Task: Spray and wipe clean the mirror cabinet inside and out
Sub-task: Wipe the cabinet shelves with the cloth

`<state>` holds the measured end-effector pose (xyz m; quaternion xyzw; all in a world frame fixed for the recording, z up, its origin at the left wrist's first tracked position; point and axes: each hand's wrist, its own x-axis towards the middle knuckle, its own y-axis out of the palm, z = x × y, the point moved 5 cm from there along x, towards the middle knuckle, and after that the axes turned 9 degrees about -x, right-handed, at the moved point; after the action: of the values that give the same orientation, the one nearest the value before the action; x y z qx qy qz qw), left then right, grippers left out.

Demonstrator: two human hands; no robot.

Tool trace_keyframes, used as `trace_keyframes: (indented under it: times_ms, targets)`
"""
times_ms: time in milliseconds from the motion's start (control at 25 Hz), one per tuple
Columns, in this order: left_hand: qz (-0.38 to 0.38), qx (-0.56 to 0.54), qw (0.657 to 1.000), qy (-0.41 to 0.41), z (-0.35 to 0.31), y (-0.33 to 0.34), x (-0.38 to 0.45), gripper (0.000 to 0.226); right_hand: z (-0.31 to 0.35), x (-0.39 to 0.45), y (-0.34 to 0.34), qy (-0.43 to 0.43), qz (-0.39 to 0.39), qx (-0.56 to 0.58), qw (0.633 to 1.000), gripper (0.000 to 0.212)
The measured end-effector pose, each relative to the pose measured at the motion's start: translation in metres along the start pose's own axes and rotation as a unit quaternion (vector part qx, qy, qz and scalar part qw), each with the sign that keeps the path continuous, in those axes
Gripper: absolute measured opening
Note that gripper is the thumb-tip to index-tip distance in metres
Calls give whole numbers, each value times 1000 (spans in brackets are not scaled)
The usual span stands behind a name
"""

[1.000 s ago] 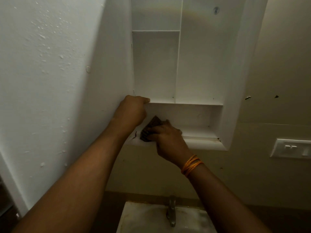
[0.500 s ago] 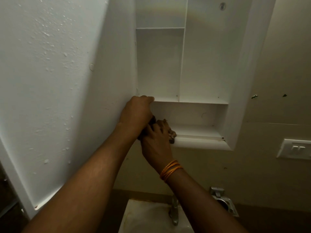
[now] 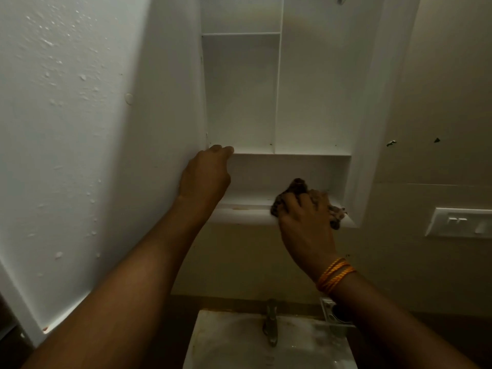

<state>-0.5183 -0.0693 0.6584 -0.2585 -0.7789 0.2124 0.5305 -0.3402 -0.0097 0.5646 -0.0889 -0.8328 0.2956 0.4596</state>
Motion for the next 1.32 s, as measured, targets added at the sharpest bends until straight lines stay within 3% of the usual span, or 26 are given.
trace_keyframes:
  times_ms: [280, 400, 480, 600, 720, 880, 1040, 1200, 1320]
  targets:
    - [-27, -15, 999, 10, 4, 5, -3, 65, -51, -23, 11, 37, 52, -62, 996, 32]
    - [-33, -24, 999, 20, 4, 5, -3, 64, -47, -24, 10, 93, 83, -28, 992, 34]
    - [-26, -18, 999, 15, 4, 6, -2, 65, -46, -25, 9, 118, 42, 42, 991, 34]
    - [-16, -12, 1000, 2, 3, 7, -2, 65, -53, -24, 11, 66, -58, 167, 982, 32]
    - [-22, -15, 1000, 0, 4, 7, -2, 65, -52, -18, 15, 60, -26, 171, 983, 42]
    - [-28, -35, 999, 6, 3, 7, -2, 65, -37, -13, 12, 65, -24, 106, 992, 35]
    - [-32, -37, 999, 20, 2, 9, 1, 57, -7, 1, 3, 25, -33, 142, 989, 31]
    - [-43, -70, 996, 25, 4, 8, 1, 57, 50, 26, -6, -35, -38, 200, 978, 42]
    - [-33, -105, 994, -9, 3, 1, 3, 55, 82, 41, -18, -55, -53, 271, 960, 31]
